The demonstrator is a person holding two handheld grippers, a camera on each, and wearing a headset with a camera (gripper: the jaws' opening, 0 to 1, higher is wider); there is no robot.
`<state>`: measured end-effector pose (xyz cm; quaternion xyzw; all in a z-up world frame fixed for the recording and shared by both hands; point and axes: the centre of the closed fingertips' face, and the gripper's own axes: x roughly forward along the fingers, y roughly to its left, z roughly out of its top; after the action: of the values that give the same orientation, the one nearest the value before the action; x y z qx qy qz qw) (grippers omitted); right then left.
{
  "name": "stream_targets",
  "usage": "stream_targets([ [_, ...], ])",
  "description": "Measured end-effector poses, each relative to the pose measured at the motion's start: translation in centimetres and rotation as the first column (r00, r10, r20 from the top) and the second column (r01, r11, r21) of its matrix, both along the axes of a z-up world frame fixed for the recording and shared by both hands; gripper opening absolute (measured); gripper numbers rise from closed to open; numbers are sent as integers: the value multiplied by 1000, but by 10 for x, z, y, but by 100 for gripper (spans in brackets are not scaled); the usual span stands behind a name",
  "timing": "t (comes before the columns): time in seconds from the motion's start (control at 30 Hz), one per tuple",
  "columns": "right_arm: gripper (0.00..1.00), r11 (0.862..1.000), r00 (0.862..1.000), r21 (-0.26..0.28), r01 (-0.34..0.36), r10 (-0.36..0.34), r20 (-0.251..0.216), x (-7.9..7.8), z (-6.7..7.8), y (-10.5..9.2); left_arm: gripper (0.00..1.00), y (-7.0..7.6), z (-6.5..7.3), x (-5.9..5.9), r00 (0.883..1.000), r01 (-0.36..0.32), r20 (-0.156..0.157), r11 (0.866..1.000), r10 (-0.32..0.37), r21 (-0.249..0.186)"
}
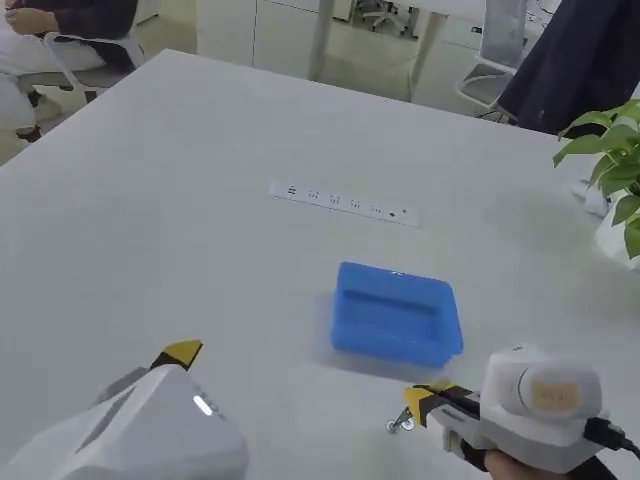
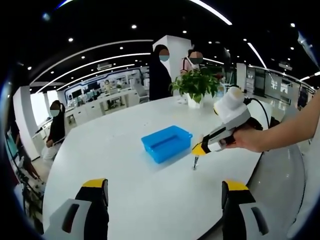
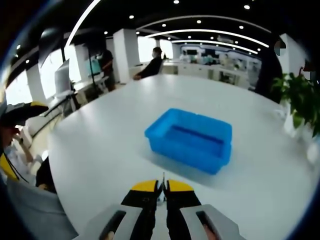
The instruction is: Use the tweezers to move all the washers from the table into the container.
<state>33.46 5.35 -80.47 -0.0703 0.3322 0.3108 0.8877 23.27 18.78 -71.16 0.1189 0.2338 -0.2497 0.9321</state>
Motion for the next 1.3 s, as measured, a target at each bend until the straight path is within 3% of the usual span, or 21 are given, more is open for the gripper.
stream_targets([
  [0.5,2,1000,1000,-20,-16,16,16,0,0,0,96,-1,1,2,1000,1,7,1000,-1,16],
  [0.77,2,1000,1000,-22,-3,3,-10,-2,1,-2,96,-1,3,3,1000,2,18,1000,-3,14],
  [1.07,2,996,997,-50,-71,72,28,-3,29,4,96,1,3,4,1000,-5,18,1000,5,4],
  [1.3,2,996,992,-35,-85,88,92,12,61,6,96,2,1,4,1000,-6,14,1000,6,2],
])
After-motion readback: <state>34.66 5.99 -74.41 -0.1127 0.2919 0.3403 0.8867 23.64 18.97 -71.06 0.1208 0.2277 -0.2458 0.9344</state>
